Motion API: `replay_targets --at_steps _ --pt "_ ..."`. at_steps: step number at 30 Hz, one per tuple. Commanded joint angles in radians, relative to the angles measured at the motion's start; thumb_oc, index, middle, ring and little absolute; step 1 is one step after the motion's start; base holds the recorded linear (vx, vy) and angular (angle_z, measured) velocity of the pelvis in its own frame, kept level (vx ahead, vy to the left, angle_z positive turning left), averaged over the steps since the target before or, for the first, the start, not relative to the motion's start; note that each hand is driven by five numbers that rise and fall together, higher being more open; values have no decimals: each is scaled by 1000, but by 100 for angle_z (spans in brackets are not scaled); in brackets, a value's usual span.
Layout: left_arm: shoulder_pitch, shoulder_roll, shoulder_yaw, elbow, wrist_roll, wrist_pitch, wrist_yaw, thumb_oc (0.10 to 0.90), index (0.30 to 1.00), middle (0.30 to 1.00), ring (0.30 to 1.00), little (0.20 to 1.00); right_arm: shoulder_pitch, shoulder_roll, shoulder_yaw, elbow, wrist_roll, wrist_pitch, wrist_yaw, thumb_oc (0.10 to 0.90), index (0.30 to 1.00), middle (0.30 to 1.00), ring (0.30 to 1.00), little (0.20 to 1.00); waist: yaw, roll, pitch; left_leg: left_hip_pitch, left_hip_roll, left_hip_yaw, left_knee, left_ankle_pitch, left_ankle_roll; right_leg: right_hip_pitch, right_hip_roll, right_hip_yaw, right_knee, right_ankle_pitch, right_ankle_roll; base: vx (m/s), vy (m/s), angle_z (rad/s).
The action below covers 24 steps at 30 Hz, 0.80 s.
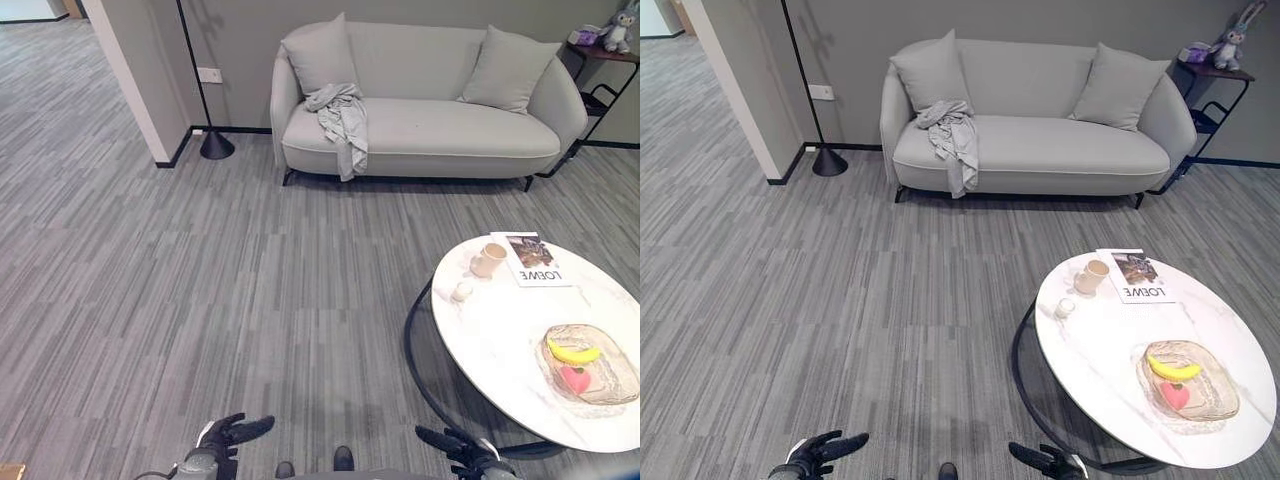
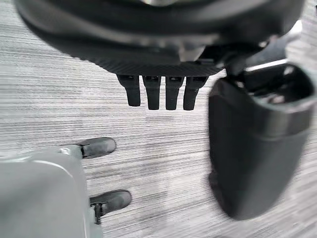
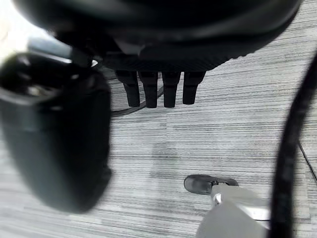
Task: Hang the clothes on the sofa on the clothes rack.
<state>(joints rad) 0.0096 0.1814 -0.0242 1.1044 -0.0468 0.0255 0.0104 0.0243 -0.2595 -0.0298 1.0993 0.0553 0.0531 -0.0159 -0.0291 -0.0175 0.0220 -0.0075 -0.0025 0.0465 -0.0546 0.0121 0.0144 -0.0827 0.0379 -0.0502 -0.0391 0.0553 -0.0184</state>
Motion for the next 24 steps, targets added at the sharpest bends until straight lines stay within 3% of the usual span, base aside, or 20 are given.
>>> replay_targets --at_steps 1,16,21,24 --pt "-47 18 42 2 -38 -39 3 800 900 900 900 900 -24 -26 -6 -7 12 -35 -9 800 900 900 900 900 12 -7 12 18 -4 -35 -33 -41 -30 26 -35 66 -48 52 59 -19 -15 -8" --pt "-98 69 -52 -60 32 -39 4 800 900 900 900 900 -95 -60 88 -44 -21 -42 2 800 900 900 900 900 20 -17 39 22 -8 -57 -33 -35 -25 45 -34 78 -48 61 50 0 -5 -1" --pt "-108 40 -20 -6 14 -30 -5 800 900 900 900 900 -125 -48 123 -13 -31 -41 15 800 900 900 900 900 37 -20 39 28 4 -48 -33 -29 -28 44 -30 58 -48 53 52 56 -63 6" --pt "-105 41 -6 -17 6 -27 -6 800 900 900 900 900 -125 -47 125 -23 -34 -41 16 800 900 900 900 900 44 -17 45 52 18 -40 -33 9 -31 62 -25 49 -48 51 50 75 -57 -3"
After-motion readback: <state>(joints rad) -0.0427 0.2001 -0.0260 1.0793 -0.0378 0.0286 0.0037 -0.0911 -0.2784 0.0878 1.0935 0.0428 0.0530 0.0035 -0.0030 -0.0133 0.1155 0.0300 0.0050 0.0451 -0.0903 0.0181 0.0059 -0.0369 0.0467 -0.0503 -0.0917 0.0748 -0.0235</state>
